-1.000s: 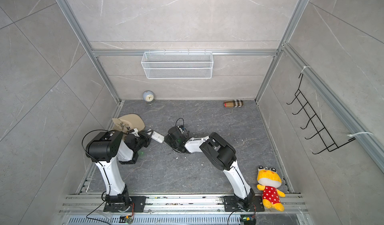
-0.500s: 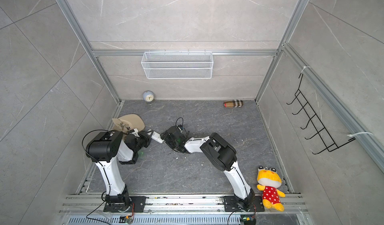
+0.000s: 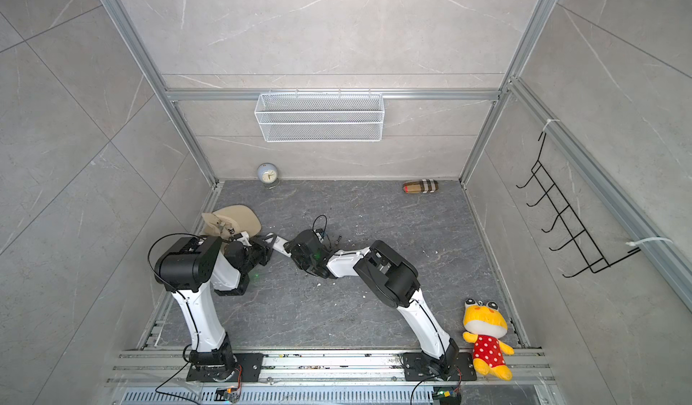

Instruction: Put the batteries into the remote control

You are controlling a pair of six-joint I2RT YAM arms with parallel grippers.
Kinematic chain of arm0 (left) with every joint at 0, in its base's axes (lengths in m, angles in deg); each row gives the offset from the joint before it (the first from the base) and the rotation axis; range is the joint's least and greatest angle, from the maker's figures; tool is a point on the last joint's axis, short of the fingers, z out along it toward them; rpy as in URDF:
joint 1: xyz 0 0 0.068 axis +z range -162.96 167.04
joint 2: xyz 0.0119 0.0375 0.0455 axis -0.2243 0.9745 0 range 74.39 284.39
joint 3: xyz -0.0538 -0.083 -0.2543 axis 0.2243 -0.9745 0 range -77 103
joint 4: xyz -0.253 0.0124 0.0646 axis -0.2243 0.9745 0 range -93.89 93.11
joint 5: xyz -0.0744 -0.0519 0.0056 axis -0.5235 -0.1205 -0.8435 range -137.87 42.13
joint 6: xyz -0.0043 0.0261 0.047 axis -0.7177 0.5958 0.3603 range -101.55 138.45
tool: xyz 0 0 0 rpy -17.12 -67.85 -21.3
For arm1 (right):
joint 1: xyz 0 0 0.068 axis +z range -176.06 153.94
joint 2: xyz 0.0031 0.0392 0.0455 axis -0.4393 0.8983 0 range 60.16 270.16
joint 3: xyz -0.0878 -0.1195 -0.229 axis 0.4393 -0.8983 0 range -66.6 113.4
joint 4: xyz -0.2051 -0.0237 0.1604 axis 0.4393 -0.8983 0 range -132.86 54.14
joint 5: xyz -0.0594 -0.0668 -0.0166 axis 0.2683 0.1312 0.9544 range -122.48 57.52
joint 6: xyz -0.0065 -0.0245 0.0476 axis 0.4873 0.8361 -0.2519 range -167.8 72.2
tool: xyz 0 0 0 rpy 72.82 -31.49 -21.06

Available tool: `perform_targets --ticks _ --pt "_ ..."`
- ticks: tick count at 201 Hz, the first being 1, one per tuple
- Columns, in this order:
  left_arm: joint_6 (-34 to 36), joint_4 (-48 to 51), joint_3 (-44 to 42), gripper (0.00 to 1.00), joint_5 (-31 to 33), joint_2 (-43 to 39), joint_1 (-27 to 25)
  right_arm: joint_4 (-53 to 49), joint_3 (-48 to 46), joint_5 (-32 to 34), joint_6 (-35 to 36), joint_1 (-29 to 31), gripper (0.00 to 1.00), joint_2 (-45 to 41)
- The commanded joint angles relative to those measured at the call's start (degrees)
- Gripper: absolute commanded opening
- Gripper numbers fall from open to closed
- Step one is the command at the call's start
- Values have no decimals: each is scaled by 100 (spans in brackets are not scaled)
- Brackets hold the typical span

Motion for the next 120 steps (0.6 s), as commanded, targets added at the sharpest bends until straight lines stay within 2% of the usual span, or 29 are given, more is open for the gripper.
perform_targets --ticks 1,88,120 --pt "-13 -426 68 0 -124 13 31 -197 139 129 -82 7 57 259" --pt "-13 -428 86 0 -144 31 31 -448 162 250 -85 -33 47 369" --pt "-3 -428 85 0 -145 13 31 -479 69 232 -35 -60 37 375"
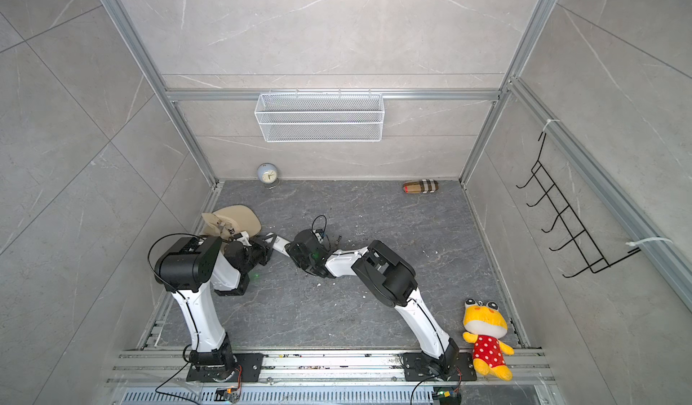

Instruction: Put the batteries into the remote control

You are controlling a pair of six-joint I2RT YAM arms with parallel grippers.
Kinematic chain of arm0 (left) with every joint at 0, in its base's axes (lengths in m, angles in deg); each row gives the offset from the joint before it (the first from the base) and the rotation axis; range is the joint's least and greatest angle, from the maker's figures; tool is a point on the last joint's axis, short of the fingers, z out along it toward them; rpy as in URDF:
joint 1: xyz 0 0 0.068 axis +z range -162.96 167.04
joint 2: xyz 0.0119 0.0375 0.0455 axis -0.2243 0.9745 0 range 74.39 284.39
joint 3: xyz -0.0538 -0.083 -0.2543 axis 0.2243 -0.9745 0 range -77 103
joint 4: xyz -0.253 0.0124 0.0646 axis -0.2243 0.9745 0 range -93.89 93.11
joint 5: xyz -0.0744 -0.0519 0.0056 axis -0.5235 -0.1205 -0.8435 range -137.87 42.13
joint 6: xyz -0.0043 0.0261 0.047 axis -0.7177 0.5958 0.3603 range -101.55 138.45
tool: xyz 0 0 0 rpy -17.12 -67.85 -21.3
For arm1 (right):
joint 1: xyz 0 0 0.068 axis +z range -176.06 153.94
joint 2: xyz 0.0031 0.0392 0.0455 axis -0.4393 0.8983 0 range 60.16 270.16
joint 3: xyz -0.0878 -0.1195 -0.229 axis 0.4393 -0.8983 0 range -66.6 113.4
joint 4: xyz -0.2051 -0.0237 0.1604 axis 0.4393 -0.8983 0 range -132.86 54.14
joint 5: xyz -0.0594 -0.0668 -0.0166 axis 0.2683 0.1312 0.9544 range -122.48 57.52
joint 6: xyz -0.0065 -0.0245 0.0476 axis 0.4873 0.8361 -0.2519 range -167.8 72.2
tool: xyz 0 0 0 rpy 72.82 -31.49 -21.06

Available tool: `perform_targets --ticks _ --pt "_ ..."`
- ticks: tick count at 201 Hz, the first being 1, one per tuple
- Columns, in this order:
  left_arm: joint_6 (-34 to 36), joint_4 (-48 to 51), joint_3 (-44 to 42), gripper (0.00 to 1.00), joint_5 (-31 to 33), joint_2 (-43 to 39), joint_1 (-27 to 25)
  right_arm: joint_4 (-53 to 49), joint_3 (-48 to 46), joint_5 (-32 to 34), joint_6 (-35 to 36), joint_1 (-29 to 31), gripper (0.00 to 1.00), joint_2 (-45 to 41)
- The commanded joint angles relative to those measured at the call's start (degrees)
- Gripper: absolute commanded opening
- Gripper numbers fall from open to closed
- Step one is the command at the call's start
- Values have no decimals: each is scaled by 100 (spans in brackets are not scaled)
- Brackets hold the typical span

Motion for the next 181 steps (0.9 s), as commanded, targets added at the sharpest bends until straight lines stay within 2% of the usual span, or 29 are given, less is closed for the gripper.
perform_targets --ticks 1,30,64,75,114,181 --pt "-1 -398 82 0 -148 12 31 -390 -116 127 39 -49 36 204" --pt "25 -396 87 0 -142 11 31 -721 -178 128 226 -63 27 92" --pt "68 -398 54 0 -111 -15 40 -894 -370 153 399 -83 25 -41" --pt "86 -403 49 0 -104 -36 40 -882 -535 174 443 -87 21 -125" --pt "112 -394 45 0 -72 -10 38 -711 -1147 264 558 -192 20 -374" --pt "174 -382 84 0 -77 90 39 -829 -1206 -2 990 -420 20 -328"
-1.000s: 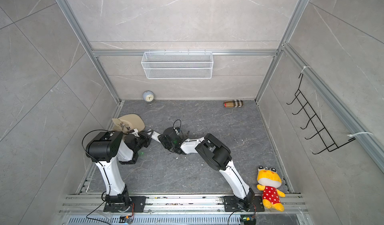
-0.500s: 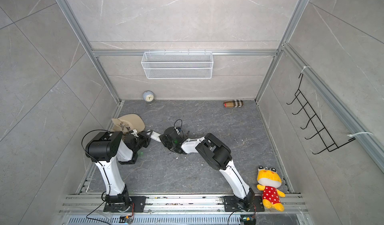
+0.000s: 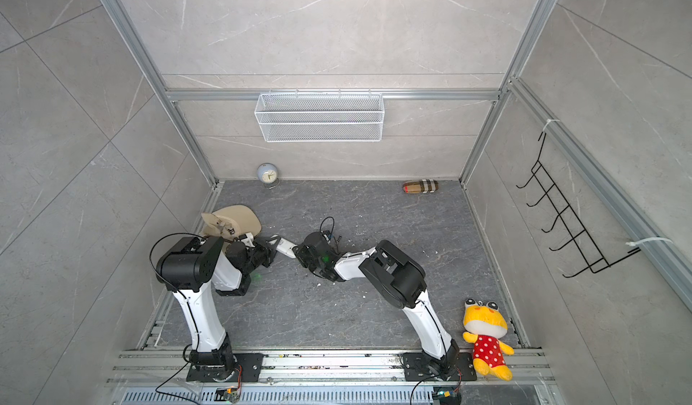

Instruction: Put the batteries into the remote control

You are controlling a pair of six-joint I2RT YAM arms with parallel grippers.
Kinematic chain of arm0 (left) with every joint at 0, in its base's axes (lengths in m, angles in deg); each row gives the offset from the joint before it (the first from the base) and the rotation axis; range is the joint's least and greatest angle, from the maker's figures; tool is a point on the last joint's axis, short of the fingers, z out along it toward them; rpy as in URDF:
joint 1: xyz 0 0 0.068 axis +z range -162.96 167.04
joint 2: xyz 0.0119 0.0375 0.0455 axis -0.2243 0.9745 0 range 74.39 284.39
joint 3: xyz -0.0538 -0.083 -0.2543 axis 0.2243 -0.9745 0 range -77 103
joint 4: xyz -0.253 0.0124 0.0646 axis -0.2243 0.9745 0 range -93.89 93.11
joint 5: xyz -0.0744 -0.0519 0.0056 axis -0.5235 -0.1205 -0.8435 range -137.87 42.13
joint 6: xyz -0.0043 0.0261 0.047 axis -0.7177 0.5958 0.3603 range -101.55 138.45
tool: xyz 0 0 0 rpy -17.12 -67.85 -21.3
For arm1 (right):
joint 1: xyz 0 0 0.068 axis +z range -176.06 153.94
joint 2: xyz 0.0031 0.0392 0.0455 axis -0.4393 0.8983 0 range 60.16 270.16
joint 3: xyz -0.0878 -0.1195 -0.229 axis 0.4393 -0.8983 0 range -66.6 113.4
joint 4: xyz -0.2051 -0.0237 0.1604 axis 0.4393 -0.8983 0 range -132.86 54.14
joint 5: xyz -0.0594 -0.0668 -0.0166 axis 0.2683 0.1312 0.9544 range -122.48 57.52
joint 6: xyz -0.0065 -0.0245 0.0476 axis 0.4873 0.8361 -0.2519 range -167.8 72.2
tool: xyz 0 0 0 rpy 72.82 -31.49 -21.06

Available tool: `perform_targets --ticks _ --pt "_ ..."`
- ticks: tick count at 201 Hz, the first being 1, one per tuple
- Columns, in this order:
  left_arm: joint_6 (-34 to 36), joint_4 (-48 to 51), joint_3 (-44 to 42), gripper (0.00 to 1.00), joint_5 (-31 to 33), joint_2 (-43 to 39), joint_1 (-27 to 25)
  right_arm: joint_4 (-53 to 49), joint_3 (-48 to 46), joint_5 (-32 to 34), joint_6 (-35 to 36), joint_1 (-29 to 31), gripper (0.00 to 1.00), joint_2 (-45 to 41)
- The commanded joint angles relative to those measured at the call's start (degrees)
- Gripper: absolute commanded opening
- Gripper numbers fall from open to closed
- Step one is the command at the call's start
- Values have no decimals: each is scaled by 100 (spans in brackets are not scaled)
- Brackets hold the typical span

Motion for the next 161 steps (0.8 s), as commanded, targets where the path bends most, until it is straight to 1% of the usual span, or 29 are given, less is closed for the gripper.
perform_targets --ticks 1,25,46,74,98,114,136,147,161 --pt "369 -464 89 0 195 62 120 -1360 -247 198 762 -254 20 189" --pt "386 -462 88 0 203 54 121 -1558 -184 106 1003 -350 20 143" --pt "438 -467 92 0 180 -25 121 -1860 16 -23 1271 -377 23 136" --pt "527 -465 115 0 187 -91 112 -1871 133 -127 1411 -403 25 179" --pt "477 -460 -23 0 673 -269 28 -2048 290 -125 1407 -423 25 209" --pt "578 -429 -124 0 1037 -475 -85 -2120 329 -177 1396 -451 22 202" --pt "652 -267 24 0 974 -479 -134 -2103 255 -270 1424 -515 23 153" --pt "750 -210 46 0 885 -457 -134 -2089 207 -304 1452 -551 25 120" --pt "825 -158 23 0 870 -430 -134 -2101 173 -361 1532 -588 25 67"
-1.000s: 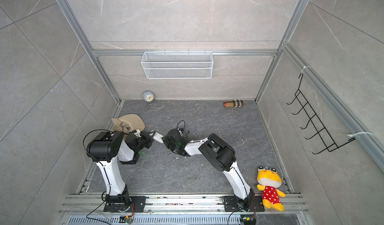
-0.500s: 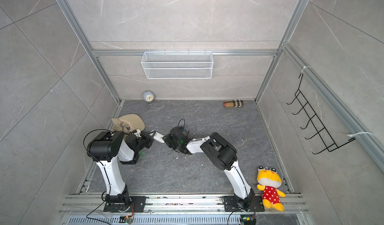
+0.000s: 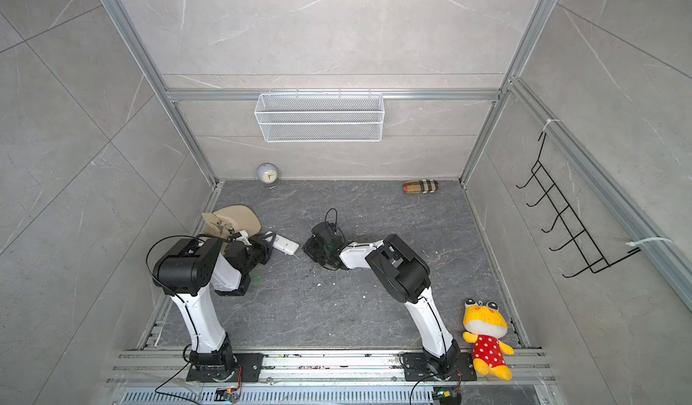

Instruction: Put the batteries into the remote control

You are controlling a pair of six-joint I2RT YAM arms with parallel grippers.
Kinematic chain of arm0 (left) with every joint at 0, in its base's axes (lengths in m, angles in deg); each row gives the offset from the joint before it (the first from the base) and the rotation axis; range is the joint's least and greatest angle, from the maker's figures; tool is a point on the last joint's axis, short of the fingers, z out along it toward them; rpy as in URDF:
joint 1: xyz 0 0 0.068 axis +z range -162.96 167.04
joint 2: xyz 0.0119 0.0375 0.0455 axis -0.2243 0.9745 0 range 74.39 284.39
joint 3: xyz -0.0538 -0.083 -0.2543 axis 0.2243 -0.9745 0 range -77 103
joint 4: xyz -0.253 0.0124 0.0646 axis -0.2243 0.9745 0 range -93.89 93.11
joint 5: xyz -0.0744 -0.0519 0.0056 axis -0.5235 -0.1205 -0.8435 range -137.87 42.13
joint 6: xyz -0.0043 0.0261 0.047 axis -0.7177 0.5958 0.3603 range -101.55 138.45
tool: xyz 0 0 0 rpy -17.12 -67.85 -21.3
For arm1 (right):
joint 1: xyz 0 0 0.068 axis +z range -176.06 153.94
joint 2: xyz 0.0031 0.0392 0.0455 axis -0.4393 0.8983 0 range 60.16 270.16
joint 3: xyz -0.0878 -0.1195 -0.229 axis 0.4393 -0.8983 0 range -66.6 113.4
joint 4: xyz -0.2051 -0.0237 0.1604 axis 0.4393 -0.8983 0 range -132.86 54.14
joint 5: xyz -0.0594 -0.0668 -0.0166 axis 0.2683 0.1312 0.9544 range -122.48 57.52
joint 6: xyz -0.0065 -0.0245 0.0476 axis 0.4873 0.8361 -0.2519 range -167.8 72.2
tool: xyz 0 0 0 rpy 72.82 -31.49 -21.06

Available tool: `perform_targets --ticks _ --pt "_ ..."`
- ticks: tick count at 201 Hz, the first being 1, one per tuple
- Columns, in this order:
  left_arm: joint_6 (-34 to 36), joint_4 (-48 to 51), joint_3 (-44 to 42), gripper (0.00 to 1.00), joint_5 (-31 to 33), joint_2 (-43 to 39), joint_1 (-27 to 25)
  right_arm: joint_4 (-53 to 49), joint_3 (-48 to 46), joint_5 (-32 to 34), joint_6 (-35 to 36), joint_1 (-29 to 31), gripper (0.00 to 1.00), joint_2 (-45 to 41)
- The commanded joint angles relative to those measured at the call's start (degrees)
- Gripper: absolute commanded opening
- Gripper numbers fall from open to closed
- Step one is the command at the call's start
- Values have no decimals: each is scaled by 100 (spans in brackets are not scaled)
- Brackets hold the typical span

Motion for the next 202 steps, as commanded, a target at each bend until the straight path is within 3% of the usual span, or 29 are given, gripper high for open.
perform_targets --ticks 1,30,58,78,119,202 --pt "423 -155 60 0 95 -150 -27 -877 -218 128 345 -68 25 71" --pt "357 -186 -53 0 174 -122 -23 -755 -262 1 498 -75 34 -94" --pt "-81 -336 -73 0 373 -145 -52 -45 -347 -328 143 -56 65 -94" --pt "-321 -409 -49 0 515 -141 -89 202 -339 -352 -56 13 73 -100" --pt "-674 -468 -13 0 816 -167 -278 603 -232 -389 -477 151 74 78" --pt "-842 -471 106 0 1062 -194 -549 969 144 -334 -939 213 61 513"
